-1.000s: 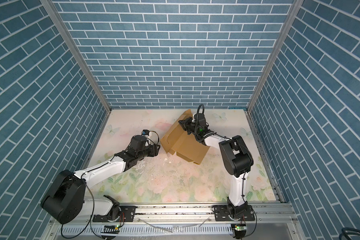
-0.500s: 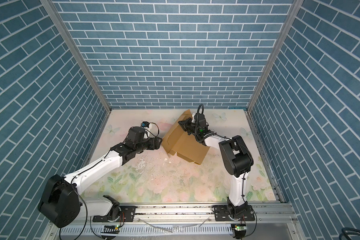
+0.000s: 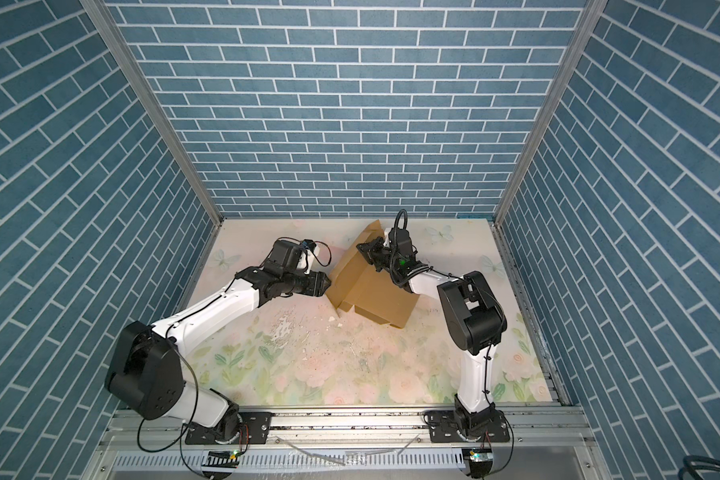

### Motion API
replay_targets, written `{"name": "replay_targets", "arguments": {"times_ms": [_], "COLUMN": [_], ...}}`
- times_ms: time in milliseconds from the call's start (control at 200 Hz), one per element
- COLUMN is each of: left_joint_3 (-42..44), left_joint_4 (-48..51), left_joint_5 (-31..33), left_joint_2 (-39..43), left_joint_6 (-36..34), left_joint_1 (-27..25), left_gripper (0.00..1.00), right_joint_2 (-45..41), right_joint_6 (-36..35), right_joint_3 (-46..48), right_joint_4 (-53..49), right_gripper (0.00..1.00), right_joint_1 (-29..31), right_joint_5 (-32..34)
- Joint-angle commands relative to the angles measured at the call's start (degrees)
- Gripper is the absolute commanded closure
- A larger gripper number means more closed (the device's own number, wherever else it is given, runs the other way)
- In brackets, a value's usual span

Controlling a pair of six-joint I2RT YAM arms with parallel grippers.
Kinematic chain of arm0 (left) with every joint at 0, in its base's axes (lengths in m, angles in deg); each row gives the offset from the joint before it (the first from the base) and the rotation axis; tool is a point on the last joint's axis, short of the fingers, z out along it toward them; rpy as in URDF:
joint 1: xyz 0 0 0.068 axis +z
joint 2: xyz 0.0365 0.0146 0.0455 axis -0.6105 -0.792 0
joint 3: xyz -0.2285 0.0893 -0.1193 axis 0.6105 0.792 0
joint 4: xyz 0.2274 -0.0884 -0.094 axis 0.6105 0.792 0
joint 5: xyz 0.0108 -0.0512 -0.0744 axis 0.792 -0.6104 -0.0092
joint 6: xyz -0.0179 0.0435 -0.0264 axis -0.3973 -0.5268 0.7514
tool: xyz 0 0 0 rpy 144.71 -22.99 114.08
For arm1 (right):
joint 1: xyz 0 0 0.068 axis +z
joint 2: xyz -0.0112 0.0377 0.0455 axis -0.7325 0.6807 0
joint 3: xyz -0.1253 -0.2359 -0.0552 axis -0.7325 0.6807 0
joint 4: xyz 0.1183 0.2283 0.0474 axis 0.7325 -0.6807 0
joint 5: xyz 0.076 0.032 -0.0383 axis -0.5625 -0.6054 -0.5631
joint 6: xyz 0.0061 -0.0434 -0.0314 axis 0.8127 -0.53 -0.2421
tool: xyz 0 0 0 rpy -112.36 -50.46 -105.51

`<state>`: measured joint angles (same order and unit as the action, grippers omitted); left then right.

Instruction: Fold the paper box

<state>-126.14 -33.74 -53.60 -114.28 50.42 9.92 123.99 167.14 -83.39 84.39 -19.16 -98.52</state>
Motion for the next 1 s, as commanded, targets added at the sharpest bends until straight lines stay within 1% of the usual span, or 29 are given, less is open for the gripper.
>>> {"name": "replay_targets", "arguments": {"times_ms": [0, 105, 315, 515, 750, 900, 995], "left_joint_3": [-3.3, -6.1, -10.0, -12.1, -12.0, -11.3, -10.7], "left_joint_4": [4.1, 5.8, 7.5, 9.5, 8.3, 8.6, 10.0], "left_joint_5": [0.0, 0.9, 0.3, -0.2, 0.0, 0.8, 1.6], "left_joint_2": [-1.7, -3.9, -8.5, -11.3, -11.0, -7.6, -4.7], "left_joint_6": [-3.3, -4.1, -4.4, -4.7, -3.6, -2.5, -1.9], "left_joint_1": [0.3, 0.4, 0.3, 0.1, 0.1, 0.2, 0.2], "left_gripper": [0.34, 0.36, 0.38, 0.44, 0.45, 0.42, 0.38], "right_joint_2": [-0.1, -0.2, 0.0, 0.3, 0.8, 0.8, 0.8], "right_joint_6": [-1.6, -1.7, -1.4, -1.2, -0.8, -0.8, -1.0], "right_joint_3": [2.0, 2.2, 2.5, 2.7, 3.1, 3.7, 3.9], "right_joint_4": [0.7, 0.8, 1.4, 2.1, 3.4, 4.0, 4.3], "right_gripper": [1.00, 1.00, 1.00, 1.00, 1.00, 1.00, 1.00], "right_joint_1": [-0.2, -0.2, -0.2, -0.2, -0.1, -0.2, -0.2], "right_joint_5": [-0.5, -0.4, -0.2, -0.1, 0.0, 0.1, 0.0]}}
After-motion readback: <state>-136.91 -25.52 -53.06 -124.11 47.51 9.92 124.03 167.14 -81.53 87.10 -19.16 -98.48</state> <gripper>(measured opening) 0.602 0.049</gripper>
